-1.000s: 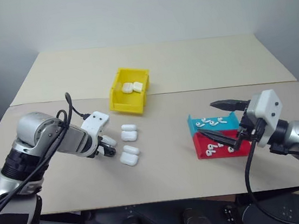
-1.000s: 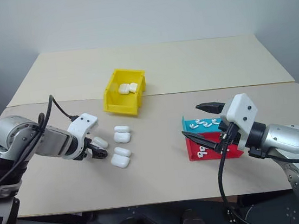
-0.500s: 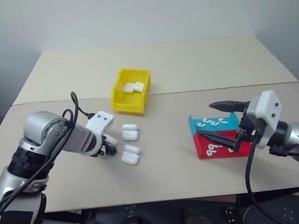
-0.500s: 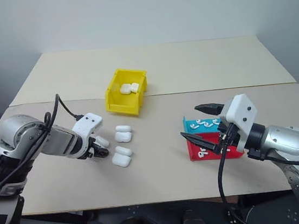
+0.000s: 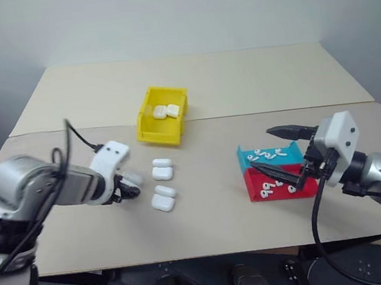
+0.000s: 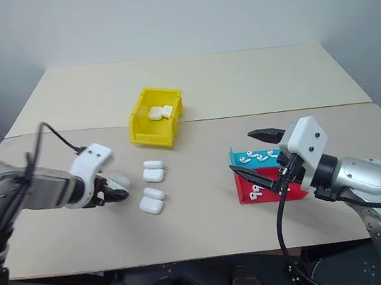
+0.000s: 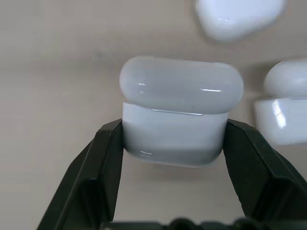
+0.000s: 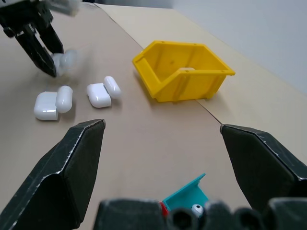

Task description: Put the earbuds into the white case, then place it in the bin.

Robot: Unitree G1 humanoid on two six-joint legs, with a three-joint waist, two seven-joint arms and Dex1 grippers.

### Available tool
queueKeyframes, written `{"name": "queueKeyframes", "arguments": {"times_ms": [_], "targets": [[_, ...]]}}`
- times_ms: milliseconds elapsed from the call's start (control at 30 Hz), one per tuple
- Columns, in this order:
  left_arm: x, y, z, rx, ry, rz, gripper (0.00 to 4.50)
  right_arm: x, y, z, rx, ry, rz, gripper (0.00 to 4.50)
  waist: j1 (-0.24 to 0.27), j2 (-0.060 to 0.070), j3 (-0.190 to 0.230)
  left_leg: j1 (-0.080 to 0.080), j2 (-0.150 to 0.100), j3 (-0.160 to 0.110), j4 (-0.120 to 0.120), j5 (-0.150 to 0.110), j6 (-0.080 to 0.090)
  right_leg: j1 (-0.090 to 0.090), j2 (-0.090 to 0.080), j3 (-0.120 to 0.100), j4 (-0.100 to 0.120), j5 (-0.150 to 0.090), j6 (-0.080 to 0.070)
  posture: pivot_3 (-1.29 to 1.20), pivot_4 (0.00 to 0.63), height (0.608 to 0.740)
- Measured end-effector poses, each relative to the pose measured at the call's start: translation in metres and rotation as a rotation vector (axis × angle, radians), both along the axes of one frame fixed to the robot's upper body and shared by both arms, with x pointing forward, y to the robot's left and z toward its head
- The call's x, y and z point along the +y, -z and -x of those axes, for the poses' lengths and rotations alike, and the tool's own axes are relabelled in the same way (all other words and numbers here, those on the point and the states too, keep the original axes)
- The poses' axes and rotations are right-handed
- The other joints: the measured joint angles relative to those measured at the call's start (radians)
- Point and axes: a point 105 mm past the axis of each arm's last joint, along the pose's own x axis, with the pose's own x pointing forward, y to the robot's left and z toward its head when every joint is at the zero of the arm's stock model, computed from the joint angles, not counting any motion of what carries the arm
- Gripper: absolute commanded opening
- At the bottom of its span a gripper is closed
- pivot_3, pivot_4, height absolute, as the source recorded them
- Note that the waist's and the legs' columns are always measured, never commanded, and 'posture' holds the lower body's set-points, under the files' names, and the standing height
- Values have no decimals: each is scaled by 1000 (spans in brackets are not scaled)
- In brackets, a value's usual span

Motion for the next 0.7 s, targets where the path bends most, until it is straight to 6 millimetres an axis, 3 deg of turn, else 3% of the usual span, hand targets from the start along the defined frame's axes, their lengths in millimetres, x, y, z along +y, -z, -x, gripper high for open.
{"name": "queueKeyframes", "arguments": {"times_ms": [167, 333, 533, 700], "targets": [[-14, -43, 9, -371, 173, 327, 2809, -3, -3, -12, -11, 10, -2, 4500, 9, 1, -1, 1, 0, 0, 0, 0, 0, 1, 0, -1, 0, 0, 0, 0, 150, 740], [-28, -65, 11, -512, 343, 501, 2809, 1, -11, -20, -64, 4, -20, 4500, 16, 0, -1, 0, -1, 0, 0, 0, 0, 2, 0, -1, -1, 0, 0, 0, 150, 740], [-52, -82, 17, -611, 588, 596, 2809, 1, -13, -17, -18, -55, -3, 4500, 12, 0, -1, 0, 0, 0, 0, 0, 1, 1, 0, 0, -1, 0, 0, 0, 150, 740], [-69, -78, 18, -644, 711, 675, 2809, -20, -11, -12, 63, -110, 146, 4500, 13, 0, -1, 0, 0, 0, 1, 0, 1, 2, 0, 0, -1, 0, 0, 0, 150, 740]]}}
